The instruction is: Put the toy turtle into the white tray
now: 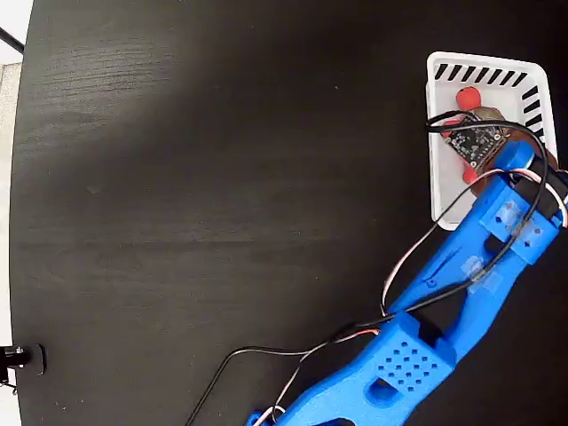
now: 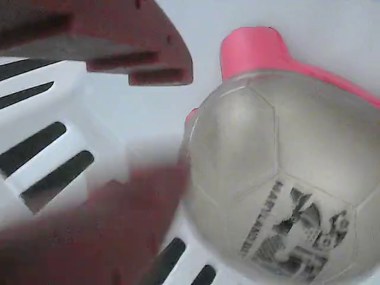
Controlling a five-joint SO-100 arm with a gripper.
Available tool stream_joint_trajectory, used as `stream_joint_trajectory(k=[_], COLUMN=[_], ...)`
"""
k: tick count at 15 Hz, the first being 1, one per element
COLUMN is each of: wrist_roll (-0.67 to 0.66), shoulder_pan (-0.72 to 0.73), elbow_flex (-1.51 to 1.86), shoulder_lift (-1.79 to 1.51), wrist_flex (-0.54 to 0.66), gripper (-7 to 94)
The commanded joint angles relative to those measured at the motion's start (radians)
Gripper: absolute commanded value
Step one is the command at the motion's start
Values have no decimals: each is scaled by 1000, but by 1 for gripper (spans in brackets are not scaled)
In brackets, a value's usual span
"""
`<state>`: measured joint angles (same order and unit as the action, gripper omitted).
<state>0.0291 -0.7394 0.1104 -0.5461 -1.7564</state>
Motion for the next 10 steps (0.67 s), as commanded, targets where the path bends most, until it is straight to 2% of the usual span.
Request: stream_joint_trajectory(k=[1,6,10], wrist_roll=[29,75,89], shoulder_pan=[12,123,391], elbow_flex=[-71,233,770], shoulder_lift=[-242,-681,-1060], wrist_flex=[-6,-11,26], gripper=[0,0,0])
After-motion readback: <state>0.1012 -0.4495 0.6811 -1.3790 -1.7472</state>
